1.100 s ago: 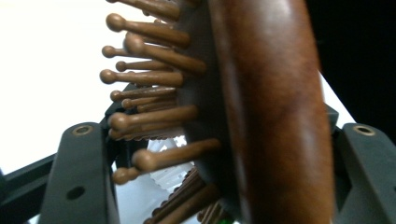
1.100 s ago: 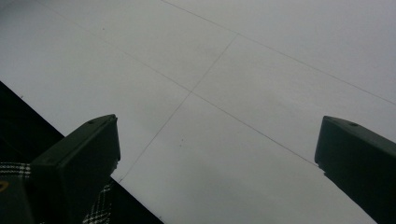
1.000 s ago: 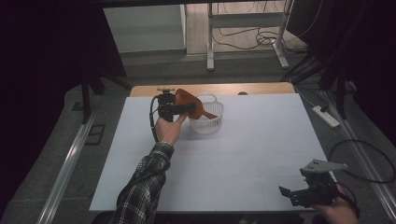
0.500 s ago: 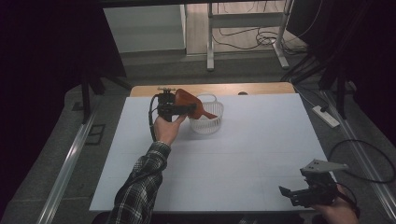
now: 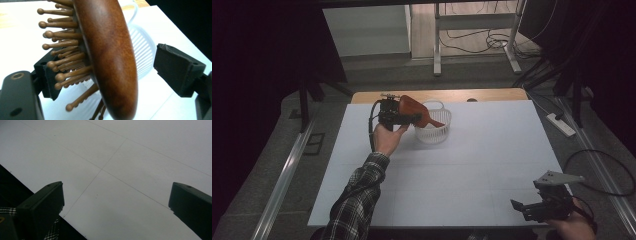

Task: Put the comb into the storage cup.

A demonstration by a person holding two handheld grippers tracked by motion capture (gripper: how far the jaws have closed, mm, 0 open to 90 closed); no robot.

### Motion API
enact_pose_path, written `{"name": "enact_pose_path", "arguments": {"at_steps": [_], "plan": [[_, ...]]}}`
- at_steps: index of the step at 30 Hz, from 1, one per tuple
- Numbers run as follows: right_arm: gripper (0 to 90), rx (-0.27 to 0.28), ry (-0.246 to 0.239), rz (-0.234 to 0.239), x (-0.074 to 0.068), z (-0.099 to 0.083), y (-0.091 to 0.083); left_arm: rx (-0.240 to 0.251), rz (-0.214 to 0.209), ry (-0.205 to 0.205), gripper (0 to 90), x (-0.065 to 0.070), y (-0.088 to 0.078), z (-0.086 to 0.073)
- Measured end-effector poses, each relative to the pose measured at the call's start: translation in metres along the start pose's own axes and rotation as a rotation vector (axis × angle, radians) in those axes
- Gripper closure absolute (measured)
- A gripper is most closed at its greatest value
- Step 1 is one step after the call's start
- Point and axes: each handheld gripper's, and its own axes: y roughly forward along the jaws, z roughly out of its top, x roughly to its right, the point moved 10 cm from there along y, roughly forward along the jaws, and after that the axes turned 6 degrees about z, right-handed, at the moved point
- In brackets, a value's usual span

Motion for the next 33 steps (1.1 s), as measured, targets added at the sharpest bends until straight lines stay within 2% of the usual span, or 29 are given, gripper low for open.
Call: {"name": "enact_pose_path", "arguments": {"at_steps": [9,21,33], "plan": [[0.2,0.001,0.004,-0.004,0.0,0.0,0.0,-0.002,0.016,0.078,9.6,-0.003,-0.013,0.004],[0.2,0.003,0.005,-0.005,0.001,0.0,0.0,-0.003,0.057,0.188,2.4,-0.006,-0.022,-0.001],[0.1,0.003,0.005,-0.005,0.001,0.0,0.0,0.007,0.072,0.221,0.6,-0.009,-0.03,-0.012]]}}
